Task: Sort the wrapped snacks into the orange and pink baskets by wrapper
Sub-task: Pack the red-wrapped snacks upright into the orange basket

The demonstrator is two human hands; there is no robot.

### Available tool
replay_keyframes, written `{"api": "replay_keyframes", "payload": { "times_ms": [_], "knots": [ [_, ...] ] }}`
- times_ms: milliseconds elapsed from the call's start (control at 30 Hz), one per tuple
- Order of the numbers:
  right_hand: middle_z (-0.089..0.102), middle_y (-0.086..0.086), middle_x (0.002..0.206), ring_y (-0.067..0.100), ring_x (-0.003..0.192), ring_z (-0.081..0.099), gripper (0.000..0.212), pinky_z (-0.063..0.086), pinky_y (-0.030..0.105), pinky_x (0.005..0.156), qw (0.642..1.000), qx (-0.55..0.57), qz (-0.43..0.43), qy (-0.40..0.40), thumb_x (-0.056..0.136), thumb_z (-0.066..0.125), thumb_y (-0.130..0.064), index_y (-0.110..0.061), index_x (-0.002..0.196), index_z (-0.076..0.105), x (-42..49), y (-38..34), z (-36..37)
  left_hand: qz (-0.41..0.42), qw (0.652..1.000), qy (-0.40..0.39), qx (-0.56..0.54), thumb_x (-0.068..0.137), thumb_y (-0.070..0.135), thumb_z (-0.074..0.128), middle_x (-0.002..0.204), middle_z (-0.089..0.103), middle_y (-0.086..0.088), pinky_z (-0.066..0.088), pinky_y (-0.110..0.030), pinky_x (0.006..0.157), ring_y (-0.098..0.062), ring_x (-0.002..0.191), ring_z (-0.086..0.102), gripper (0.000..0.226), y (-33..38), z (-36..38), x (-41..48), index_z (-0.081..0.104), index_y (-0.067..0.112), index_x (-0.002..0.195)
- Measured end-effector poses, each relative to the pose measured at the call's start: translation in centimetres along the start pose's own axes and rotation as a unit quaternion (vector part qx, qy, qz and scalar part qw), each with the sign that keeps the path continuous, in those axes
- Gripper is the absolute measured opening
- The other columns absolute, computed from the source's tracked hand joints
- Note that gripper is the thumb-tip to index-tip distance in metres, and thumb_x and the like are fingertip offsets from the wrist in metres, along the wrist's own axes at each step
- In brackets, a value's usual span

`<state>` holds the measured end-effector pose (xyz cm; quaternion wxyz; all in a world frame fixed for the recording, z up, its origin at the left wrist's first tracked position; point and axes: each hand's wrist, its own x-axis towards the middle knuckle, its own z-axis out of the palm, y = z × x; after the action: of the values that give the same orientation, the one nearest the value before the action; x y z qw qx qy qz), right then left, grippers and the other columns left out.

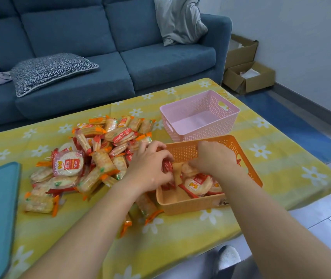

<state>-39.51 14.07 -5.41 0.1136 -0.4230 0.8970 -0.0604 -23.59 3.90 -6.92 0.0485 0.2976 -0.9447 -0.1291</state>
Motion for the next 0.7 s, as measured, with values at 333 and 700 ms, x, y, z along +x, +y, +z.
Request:
{"api": "replay_keyframes", "payload": {
  "times_ms": [333,700],
  "knots": [
    [0.064,-0.001,0.127,0.029,0.121,0.055,0.04,0.042,0.048,0.101,0.992,-0.068,-0.097,-0.044,0.086,0.06,-0.018,-0.036,0.121,0.066,-0.2,0.3,0.3,-0.006,1.0,-0.001,-0.013,0.08,0.044,0.072,0.14,0.041,0.011,0.031,-0.039,0.111,-0.021,0.131,0.026,0.04,-0.2,0.0,-0.1,0.063,0.037,0.118],
    [0.05,0.01,0.113,0.032,0.079,0.058,0.022,0.038,0.034,0.064,0.949,0.084,-0.289,0.09,0.075,0.063,0.004,-0.01,0.092,0.069,-0.9,-2.5,2.4,-0.037,0.997,-0.009,-0.072,0.071,0.042,0.074,0.146,0.043,0.003,0.032,-0.042,0.11,-0.028,0.131,0.027,0.091,0.4,-0.2,0.0,0.029,0.034,0.15]
  ]
}}
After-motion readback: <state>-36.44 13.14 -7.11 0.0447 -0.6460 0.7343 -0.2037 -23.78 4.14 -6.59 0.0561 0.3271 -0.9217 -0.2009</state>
